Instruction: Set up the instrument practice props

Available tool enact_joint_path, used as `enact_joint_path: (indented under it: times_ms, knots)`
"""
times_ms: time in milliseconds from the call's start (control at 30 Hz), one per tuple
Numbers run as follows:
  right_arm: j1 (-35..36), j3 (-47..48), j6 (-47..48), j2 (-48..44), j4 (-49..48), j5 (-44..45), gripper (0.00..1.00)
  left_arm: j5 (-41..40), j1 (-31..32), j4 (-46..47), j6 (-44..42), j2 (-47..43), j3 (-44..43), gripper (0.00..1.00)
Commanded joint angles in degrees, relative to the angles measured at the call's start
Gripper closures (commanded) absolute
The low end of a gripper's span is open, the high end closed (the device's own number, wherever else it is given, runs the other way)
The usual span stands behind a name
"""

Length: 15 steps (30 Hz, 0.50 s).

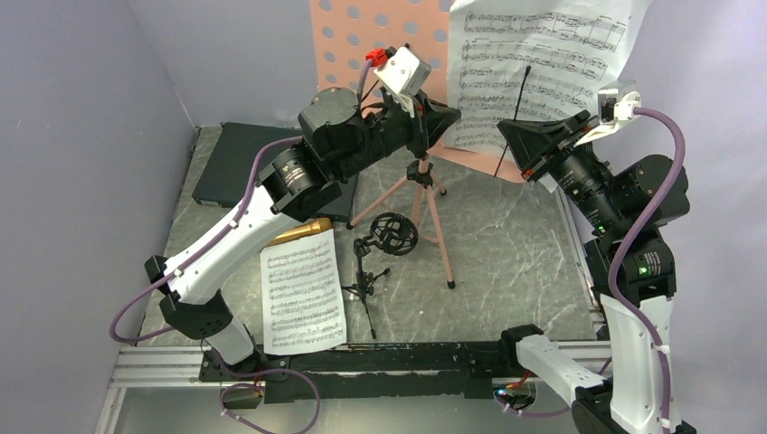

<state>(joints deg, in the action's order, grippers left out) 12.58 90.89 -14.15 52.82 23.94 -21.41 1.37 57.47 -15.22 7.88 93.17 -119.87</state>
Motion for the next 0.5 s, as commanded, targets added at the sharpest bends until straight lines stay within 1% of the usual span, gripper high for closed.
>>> enact_joint_path:
  times_ms: [0, 67, 167, 267, 467]
  knots:
    - [0.11, -0.43, -0.70, 0.10, -1.09, -1.27, 1.00, -1.28, 0.28, 3.83, -0.91, -2.95, 0.26, 0.95]
    - [0.14, -0.49, -0.79, 0.15, -1.11, -1.29, 1.00, -1.28, 0.27, 4.28, -1.08, -3.43, 0.65, 0.97]
    - [0.15, -0.54, -0.80, 0.17, -0.97, -1.31, 1.00, -1.28, 0.28, 4.96, -1.50, -4.19, 1.40, 0.97]
    - [0.10, -0.57, -0.79, 0.18, -1.02, -1.27, 1.00, -3.22, 0.29, 5.14, -2.10, -5.04, 2.10, 0.97]
    - [0.09, -0.80, -1.05, 0.43, -1.22, -1.43, 1.00, -2.55, 0.32, 2.66, -4.16, -4.91, 0.69, 0.97]
